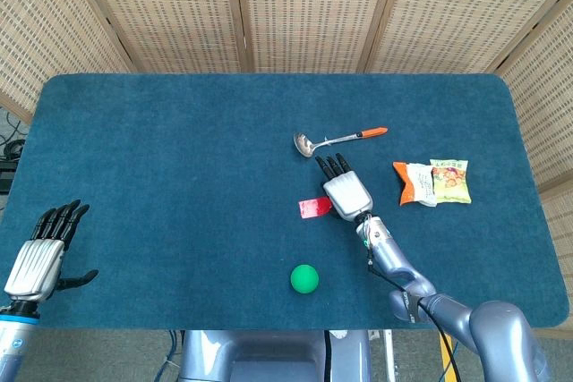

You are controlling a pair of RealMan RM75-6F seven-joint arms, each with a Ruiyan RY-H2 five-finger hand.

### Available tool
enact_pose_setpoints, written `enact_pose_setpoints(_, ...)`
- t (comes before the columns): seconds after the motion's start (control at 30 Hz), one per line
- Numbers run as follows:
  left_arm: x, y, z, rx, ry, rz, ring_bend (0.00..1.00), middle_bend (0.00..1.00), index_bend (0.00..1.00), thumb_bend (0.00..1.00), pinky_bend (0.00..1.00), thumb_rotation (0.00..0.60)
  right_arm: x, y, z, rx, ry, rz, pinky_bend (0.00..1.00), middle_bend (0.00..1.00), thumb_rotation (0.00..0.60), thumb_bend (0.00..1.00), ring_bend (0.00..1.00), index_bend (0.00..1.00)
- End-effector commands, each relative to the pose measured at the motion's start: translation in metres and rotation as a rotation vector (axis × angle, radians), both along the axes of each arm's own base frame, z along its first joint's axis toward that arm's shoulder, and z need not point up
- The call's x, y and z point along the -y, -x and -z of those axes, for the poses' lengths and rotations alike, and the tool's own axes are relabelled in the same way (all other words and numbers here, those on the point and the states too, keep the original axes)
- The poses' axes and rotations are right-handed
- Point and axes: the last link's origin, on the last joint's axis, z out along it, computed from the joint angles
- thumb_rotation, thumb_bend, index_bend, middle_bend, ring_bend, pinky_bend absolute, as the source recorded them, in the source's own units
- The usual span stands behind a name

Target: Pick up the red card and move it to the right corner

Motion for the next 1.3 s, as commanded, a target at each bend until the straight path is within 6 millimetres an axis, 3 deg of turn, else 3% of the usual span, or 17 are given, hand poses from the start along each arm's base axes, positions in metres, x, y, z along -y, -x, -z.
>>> enact_pose_setpoints(0.03,0.0,0.0,0.0,0.0,0.0,0.001,0.0,0.0,0.0,0.05,0.0,0.6,0.0,-0.002,-0.002,0.007,0.007,-0.007,0.0,0.0,0.6,0.25,0.0,0.56)
enact_pose_setpoints(0.67,0.003,-0.003,-0.005,0.014,-0.013,0.013,0.0,0.0,0.0,0.05,0.0,0.6,-0.007,-0.016,-0.009,0.024,0.021,-0.025,0.0,0.0,0.6,0.25,0.0,0.56)
enact_pose_setpoints(0.93,0.003,-0.002,-0.006,0.014,-0.013,0.013,0.0,0.0,0.0,0.05,0.0,0.6,-0.012,-0.008,-0.033,0.038,0.068,-0.035,0.0,0.0,0.6,0.25,0.0,0.56)
enact_pose_setpoints(1.03,0.003,-0.003,-0.004,0.013,-0.008,0.016,0.0,0.0,0.0,0.05,0.0,0.6,-0.015,-0.004,-0.042,0.046,0.078,-0.033,0.0,0.0,0.6,0.2,0.0,0.52)
enact_pose_setpoints(1.17,0.004,-0.006,-0.003,0.012,-0.006,0.025,0.0,0.0,0.0,0.05,0.0,0.6,-0.02,-0.002,-0.05,0.045,0.097,-0.036,0.0,0.0,0.6,0.02,0.0,0.5)
enact_pose_setpoints(1.3,0.005,-0.007,-0.003,0.01,-0.007,0.029,0.0,0.0,0.0,0.05,0.0,0.6,-0.023,-0.004,-0.048,0.054,0.1,-0.045,0.0,0.0,0.6,0.0,0.0,0.5)
